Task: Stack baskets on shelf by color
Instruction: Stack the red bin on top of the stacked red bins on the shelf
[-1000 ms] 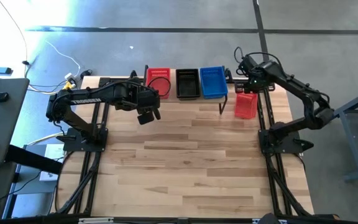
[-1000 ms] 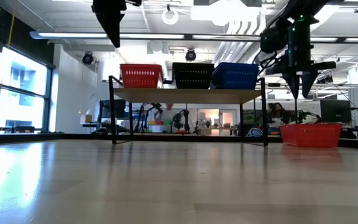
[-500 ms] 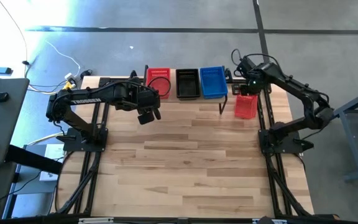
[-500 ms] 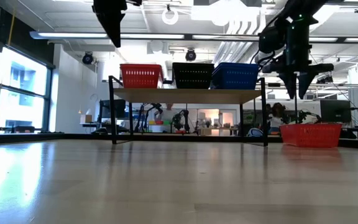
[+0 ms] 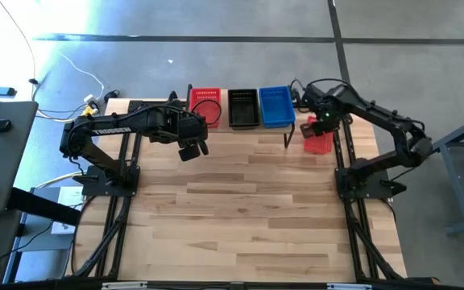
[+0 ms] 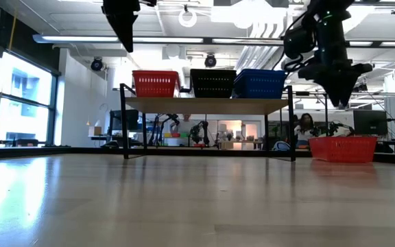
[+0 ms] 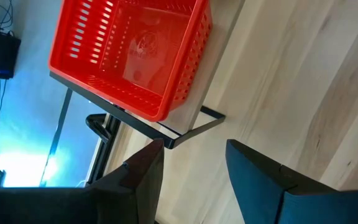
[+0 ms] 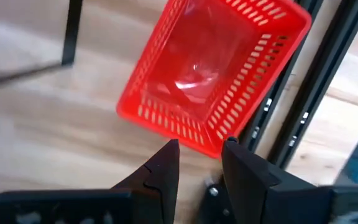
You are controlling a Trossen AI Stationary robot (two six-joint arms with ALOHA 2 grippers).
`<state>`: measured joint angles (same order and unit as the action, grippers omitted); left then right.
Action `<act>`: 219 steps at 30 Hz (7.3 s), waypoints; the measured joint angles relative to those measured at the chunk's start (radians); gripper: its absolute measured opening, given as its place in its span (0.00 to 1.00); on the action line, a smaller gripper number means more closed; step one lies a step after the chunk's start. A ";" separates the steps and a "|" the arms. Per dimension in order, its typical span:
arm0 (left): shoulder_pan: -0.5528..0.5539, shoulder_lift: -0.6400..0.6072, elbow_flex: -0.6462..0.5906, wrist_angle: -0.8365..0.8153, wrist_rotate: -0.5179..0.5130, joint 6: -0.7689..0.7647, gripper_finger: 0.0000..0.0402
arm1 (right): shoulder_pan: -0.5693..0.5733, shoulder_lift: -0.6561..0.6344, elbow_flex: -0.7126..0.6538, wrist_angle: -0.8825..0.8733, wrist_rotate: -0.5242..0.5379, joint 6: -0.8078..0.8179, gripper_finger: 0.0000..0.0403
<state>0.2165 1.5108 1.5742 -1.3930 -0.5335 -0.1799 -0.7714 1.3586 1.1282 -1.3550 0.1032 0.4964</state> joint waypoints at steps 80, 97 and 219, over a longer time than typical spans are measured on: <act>-0.001 0.000 0.000 0.111 -0.001 0.060 0.40 | 0.762 0.132 0.000 -0.062 0.273 -0.063 0.32; -0.001 0.000 0.000 0.109 -0.001 0.096 0.40 | 0.752 0.374 0.000 -0.136 0.358 0.069 0.39; -0.044 0.000 0.000 0.037 0.348 0.087 0.40 | 1.176 0.324 0.201 0.586 -0.043 0.285 0.00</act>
<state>0.1722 1.5112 1.5742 -1.3562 -0.1858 -0.0933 0.4046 1.6822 1.3289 -0.7687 0.0600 0.7817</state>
